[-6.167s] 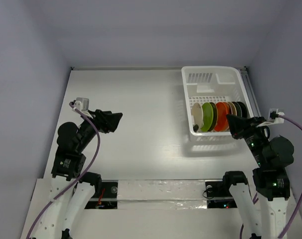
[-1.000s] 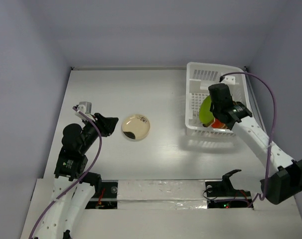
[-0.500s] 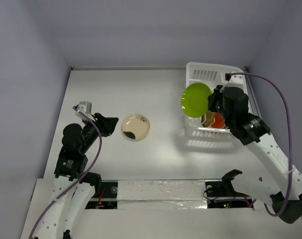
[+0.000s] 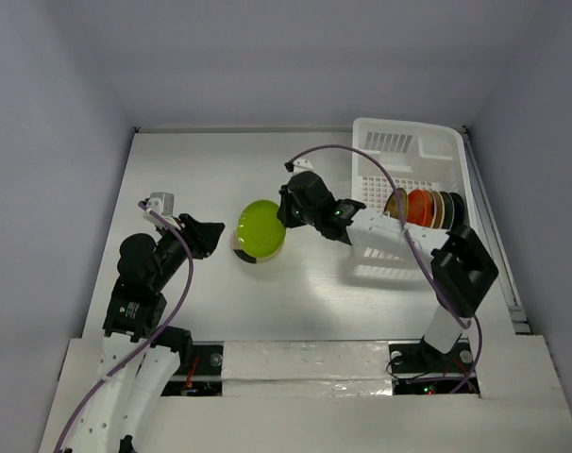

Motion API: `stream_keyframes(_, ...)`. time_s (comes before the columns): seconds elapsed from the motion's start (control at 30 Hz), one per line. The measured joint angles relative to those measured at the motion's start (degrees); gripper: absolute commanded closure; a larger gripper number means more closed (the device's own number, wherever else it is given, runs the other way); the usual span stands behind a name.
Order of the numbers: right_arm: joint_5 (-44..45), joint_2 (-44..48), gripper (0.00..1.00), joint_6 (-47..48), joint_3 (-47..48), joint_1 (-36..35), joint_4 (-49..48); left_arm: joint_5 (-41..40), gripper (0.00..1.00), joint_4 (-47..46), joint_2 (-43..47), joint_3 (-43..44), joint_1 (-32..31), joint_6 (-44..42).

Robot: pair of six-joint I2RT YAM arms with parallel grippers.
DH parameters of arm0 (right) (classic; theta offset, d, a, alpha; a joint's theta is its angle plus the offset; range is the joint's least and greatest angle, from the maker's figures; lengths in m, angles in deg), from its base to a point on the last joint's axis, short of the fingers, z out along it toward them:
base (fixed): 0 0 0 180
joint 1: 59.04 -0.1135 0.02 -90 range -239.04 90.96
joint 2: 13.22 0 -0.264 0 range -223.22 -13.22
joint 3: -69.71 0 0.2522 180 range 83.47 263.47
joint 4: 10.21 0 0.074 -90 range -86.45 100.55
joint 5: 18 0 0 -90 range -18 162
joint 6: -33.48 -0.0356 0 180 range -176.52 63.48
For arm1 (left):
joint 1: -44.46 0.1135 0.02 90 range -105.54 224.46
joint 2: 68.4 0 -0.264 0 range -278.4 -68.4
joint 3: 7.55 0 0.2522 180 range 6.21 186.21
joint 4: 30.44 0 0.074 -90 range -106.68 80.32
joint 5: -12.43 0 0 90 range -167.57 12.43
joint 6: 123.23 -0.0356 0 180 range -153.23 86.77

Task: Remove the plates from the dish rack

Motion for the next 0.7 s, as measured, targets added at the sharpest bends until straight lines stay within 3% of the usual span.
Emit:
stream_keyframes(0.3,-1.86,-6.08,1.00,-7.56,-0.22,0.37,-8.70,0.02,0.72,0.00,0.00,0.00,0.00,0.00)
stream_keyframes(0.53,-2.64,-10.54,0.91,-11.41,-2.60,0.37,-11.34,0.02,0.72,0.00,0.00,0.00,0.00,0.00)
stream_keyframes(0.63,-2.62,-11.23,0.78,-12.48,-3.82,0.37,-11.28,0.02,0.72,0.00,0.02,0.00,-0.02,0.00)
stream_keyframes(0.67,-2.60,-11.23,0.61,-12.70,-4.07,0.37,-11.23,0.02,0.72,0.00,0.02,0.00,0.00,0.00)
stream_keyframes(0.7,-2.38,-11.23,0.54,-13.14,-4.17,0.37,-11.17,0.02,0.72,0.00,0.02,0.00,-0.02,0.00)
